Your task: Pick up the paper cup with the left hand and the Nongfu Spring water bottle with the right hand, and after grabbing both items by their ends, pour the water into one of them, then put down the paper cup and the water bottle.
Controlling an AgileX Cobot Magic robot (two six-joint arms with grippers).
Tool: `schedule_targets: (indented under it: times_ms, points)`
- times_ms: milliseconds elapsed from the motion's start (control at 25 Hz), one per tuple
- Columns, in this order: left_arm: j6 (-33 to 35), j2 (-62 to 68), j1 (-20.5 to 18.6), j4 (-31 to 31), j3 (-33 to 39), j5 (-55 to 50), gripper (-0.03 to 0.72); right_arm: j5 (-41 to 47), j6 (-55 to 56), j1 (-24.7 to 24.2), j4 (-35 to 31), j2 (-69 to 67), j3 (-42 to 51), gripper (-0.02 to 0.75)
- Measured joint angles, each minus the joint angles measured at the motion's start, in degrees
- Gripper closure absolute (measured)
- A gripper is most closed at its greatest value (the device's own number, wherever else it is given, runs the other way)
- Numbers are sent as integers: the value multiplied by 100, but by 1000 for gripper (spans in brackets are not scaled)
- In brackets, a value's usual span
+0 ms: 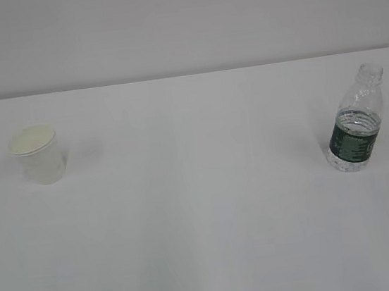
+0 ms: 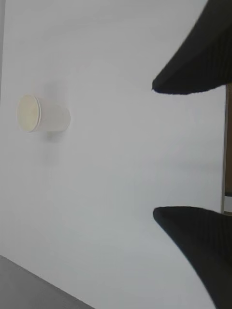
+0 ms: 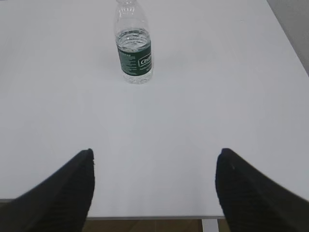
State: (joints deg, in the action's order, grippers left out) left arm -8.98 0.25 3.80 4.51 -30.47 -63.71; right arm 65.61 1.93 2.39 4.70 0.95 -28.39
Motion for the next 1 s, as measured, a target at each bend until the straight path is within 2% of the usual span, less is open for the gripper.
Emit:
schedule_targets:
  times_ms: [1000]
  points:
    - [0, 0, 0, -10, 0, 0, 195, 0, 0, 0, 0, 0, 0, 150]
